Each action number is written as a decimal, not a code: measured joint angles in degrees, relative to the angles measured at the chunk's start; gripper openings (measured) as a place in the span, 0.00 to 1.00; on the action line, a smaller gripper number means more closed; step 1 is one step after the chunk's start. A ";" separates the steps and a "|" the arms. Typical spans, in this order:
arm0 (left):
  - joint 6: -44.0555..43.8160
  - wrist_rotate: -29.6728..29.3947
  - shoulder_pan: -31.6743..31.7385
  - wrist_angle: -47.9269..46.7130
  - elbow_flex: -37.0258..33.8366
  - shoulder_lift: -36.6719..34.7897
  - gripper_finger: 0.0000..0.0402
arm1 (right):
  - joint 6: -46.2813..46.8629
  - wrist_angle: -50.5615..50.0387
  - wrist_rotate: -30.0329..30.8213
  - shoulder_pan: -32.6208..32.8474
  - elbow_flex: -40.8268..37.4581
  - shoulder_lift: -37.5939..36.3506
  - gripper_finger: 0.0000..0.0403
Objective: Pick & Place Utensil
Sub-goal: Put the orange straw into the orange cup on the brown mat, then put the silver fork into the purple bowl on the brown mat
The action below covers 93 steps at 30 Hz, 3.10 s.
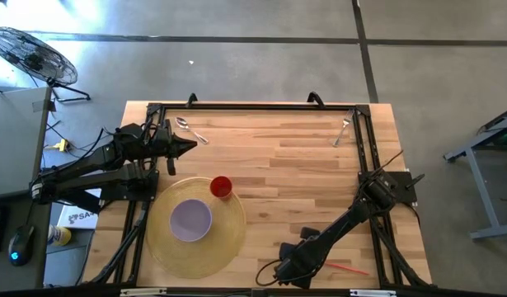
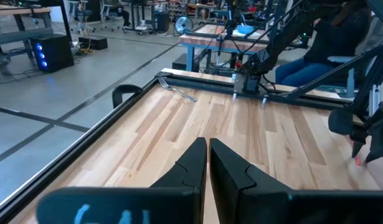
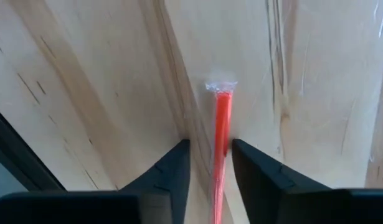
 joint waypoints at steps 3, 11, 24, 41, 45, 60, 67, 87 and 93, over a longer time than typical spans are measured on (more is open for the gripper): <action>0.00 0.17 -0.01 0.00 0.00 0.01 0.04 | -0.17 0.02 0.93 0.00 0.00 0.00 0.22; 0.00 0.17 0.00 0.00 0.00 0.01 0.04 | -2.80 0.52 1.57 -0.04 0.00 0.00 0.06; 0.00 0.13 -0.02 0.00 0.00 0.02 0.04 | -5.54 1.98 1.78 -0.94 0.00 -0.11 0.02; 0.00 0.07 0.00 0.02 0.00 0.02 0.04 | -21.32 21.02 37.73 -8.42 -0.04 -17.93 0.01; 0.00 -0.13 -0.01 0.02 0.00 0.02 0.04 | -33.39 36.02 44.80 -11.16 -0.02 -21.80 0.01; 0.00 -0.07 0.00 0.00 0.00 0.02 0.04 | -56.54 73.04 39.39 -22.55 0.00 -22.38 0.00; 0.00 -0.03 -0.02 -0.02 0.00 0.00 0.04 | -54.38 73.00 34.65 -24.70 -0.01 -17.71 0.01; -0.02 0.17 0.00 -0.35 0.00 0.02 0.04 | -51.35 66.36 38.92 -25.58 -0.02 -13.40 0.34; -0.02 0.15 -0.01 -1.81 0.00 0.02 0.04 | -49.36 59.77 42.50 -25.34 -0.02 -18.13 0.46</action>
